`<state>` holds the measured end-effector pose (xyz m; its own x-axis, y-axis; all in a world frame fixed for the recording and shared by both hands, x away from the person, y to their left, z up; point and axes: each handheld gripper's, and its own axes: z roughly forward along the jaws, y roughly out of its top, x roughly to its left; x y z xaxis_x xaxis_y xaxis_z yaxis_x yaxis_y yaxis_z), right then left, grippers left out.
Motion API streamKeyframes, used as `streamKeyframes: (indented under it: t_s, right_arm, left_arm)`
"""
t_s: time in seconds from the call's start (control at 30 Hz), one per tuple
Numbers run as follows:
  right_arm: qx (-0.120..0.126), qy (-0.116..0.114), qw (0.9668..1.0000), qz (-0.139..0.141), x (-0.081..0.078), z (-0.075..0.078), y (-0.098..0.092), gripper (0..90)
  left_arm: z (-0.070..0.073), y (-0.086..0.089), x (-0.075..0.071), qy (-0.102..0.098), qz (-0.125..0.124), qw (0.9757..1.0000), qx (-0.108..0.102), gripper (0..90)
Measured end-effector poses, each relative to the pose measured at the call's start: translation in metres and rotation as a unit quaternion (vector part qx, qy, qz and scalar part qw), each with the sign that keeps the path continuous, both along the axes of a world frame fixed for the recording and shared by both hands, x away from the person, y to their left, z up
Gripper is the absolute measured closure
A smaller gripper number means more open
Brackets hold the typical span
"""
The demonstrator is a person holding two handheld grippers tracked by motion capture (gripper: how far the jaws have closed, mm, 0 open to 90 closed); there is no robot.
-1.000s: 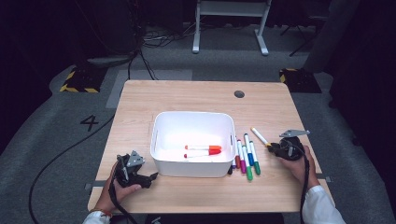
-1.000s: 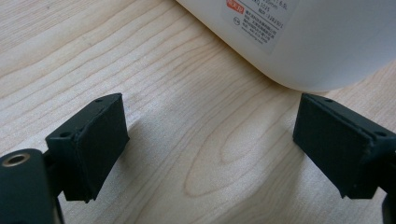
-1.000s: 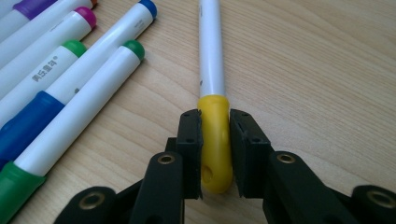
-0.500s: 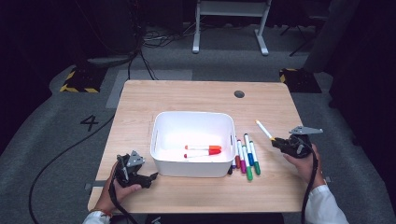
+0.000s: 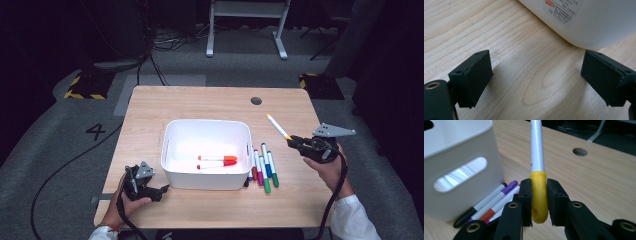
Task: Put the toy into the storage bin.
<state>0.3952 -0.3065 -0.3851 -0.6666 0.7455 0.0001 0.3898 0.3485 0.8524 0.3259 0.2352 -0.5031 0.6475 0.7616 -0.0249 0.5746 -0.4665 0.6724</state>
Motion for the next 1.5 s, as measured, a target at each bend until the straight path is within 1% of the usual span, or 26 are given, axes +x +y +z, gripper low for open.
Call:
streamKeyframes:
  t_s: [0.1,0.3,0.4,0.53,0.63,0.67,0.73,0.77,0.87,0.9,0.93,0.97,1.03,1.07,1.13,1.17,1.2,1.27,1.3,1.33,1.4,1.43,1.47,1.5]
  right_arm:
    - [-0.004,-0.019,0.9996,0.018,-0.002,0.016,0.012,75.0]
    - [-0.006,-0.034,0.9985,0.043,0.000,0.036,0.030,75.1]
    - [-0.008,-0.035,0.9977,0.058,0.001,0.042,0.039,75.1]
    - [-0.010,-0.038,0.9960,0.080,0.003,0.050,0.057,75.1]
    - [-0.019,-0.038,0.9947,0.093,0.004,0.054,0.071,75.0]
    - [-0.023,-0.042,0.9935,0.104,0.005,0.055,0.076,75.0]
    - [-0.025,-0.038,0.9923,0.115,0.004,0.057,0.087,75.0]
    - [-0.021,-0.033,0.9925,0.115,0.003,0.057,0.091,75.0]
    - [-0.033,-0.038,0.9883,0.144,0.004,0.057,0.106,75.0]
    - [-0.036,-0.034,0.9878,0.148,0.004,0.057,0.111,75.0]
    - [-0.036,-0.032,0.9867,0.155,0.004,0.056,0.116,75.0]
    - [-0.042,-0.033,0.9853,0.162,0.005,0.056,0.120,75.0]
    - [-0.047,-0.026,0.9835,0.173,0.006,0.054,0.130,75.0]
    - [-0.052,-0.021,0.9819,0.181,0.007,0.053,0.137,75.0]
    - [-0.062,-0.014,0.9799,0.189,0.008,0.050,0.148,75.0]
    - [-0.068,-0.010,0.9780,0.197,0.008,0.048,0.154,75.0]
    - [-0.072,-0.005,0.9768,0.202,0.009,0.046,0.158,75.0]
    - [-0.082,0.001,0.9739,0.212,0.010,0.043,0.165,75.0]
    - [-0.086,0.006,0.9732,0.213,0.010,0.041,0.168,75.0]
    - [-0.094,0.011,0.9719,0.216,0.011,0.039,0.172,75.0]
    - [-0.105,0.015,0.9692,0.222,0.013,0.037,0.176,75.0]
    - [-0.107,0.018,0.9686,0.224,0.013,0.035,0.178,75.0]
    - [-0.111,0.025,0.9673,0.227,0.014,0.033,0.180,74.9]
    - [-0.116,0.027,0.9656,0.231,0.014,0.032,0.182,75.0]
  left_arm:
    - [0.000,0.000,0.000,0.000,0.000,1.0000,0.001,10.2]
    - [0.000,0.000,0.000,0.000,-0.001,1.0000,0.001,10.2]
    - [0.000,0.000,0.000,0.000,-0.001,1.0000,0.001,10.2]
    - [0.000,0.000,0.000,0.000,-0.001,1.0000,0.002,10.2]
    - [0.000,0.000,0.000,0.000,-0.001,1.0000,0.002,10.2]
    - [0.000,0.000,0.000,0.000,-0.001,1.0000,0.001,10.2]
    - [0.000,0.000,0.000,0.000,-0.001,1.0000,0.001,10.2]
    - [0.000,0.000,0.000,0.000,-0.001,1.0000,0.001,10.2]
    - [0.000,0.000,0.000,0.000,-0.001,1.0000,0.001,10.2]
    - [0.000,0.000,0.000,0.000,-0.001,1.0000,0.002,10.2]
    - [0.000,0.000,0.000,0.000,-0.001,1.0000,0.001,10.2]
    - [0.000,0.000,0.000,0.000,-0.001,1.0000,0.001,10.2]
    - [0.000,0.000,0.000,0.000,-0.001,1.0000,0.002,10.2]
    - [0.000,0.000,0.000,0.000,-0.001,1.0000,0.002,10.2]
    - [0.000,0.000,0.000,-0.001,-0.001,1.0000,0.002,10.2]
    - [0.000,0.000,0.000,-0.001,-0.001,1.0000,0.002,10.2]
    - [0.000,0.000,0.000,0.000,-0.001,1.0000,0.002,10.2]
    - [0.000,0.000,0.000,0.000,-0.001,1.0000,0.002,10.2]
    - [0.000,0.000,0.000,0.000,-0.001,1.0000,0.002,10.2]
    - [0.000,0.000,0.000,-0.001,-0.001,1.0000,0.001,10.2]
    - [0.000,0.000,0.000,-0.001,-0.001,1.0000,0.002,10.2]
    - [0.000,0.000,0.000,0.000,-0.001,1.0000,0.001,10.2]
    - [0.000,0.000,0.000,-0.001,-0.001,1.0000,0.001,10.2]
    - [0.000,0.000,0.000,0.000,-0.001,1.0000,0.002,10.2]
